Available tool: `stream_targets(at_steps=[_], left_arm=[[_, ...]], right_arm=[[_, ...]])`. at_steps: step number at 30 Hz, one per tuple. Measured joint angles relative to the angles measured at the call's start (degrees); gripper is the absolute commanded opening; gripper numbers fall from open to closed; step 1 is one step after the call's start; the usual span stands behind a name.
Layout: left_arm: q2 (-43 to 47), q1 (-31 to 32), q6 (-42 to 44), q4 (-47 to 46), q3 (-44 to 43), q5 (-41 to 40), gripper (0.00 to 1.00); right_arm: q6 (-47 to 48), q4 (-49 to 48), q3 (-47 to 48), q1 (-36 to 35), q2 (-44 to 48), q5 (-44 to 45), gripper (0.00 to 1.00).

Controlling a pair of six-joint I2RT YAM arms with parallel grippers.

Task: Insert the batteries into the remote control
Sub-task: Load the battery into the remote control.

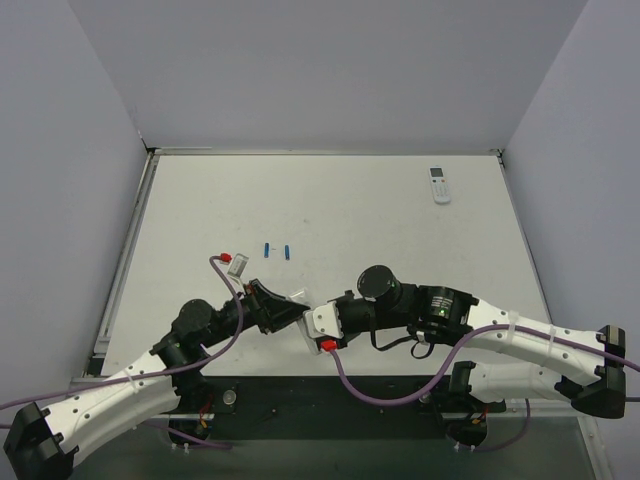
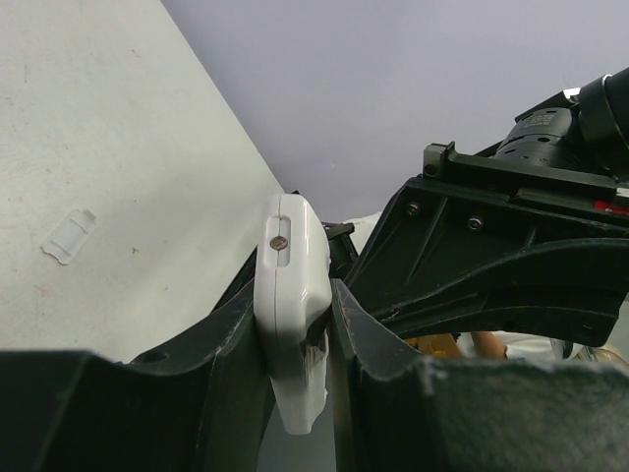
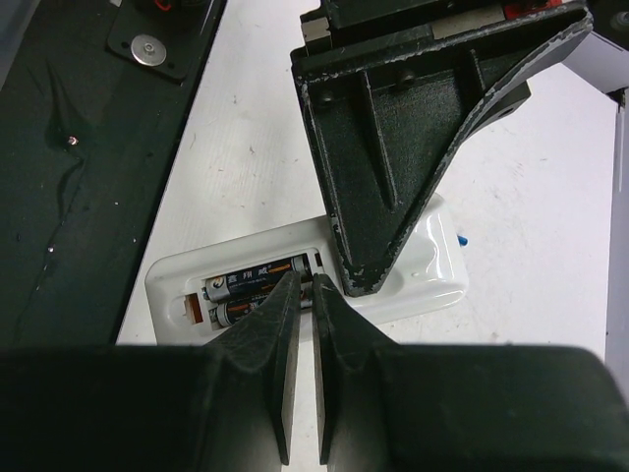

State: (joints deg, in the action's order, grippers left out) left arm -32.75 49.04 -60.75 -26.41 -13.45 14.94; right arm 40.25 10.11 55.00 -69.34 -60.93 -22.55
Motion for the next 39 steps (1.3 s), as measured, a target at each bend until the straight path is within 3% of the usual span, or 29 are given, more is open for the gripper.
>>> stream_targets(at_steps=[17, 24, 35, 39], left_arm=[[1.81, -0.13, 2.84, 6.12, 0.0, -1.53, 0.0], [3.78, -0.11, 4.46, 8.5, 0.0, -2.64, 0.0], [5.46, -0.13, 5.6, 9.73, 0.0, -2.75, 0.0], [5.99, -0.2, 5.92, 9.73, 0.0, -3.06, 0.0]], right_arm=[[-0.52, -2.38, -1.97, -0.76, -2.62, 3.1, 0.06], [-1.51, -4.74, -3.63, -1.25, -2.78, 4.42, 0.01], [-10.93, -15.78, -10.56, 4.28, -0.35, -5.25, 0.01], [-13.11, -17.27, -10.58, 4.87, -0.94, -6.05, 0.08]])
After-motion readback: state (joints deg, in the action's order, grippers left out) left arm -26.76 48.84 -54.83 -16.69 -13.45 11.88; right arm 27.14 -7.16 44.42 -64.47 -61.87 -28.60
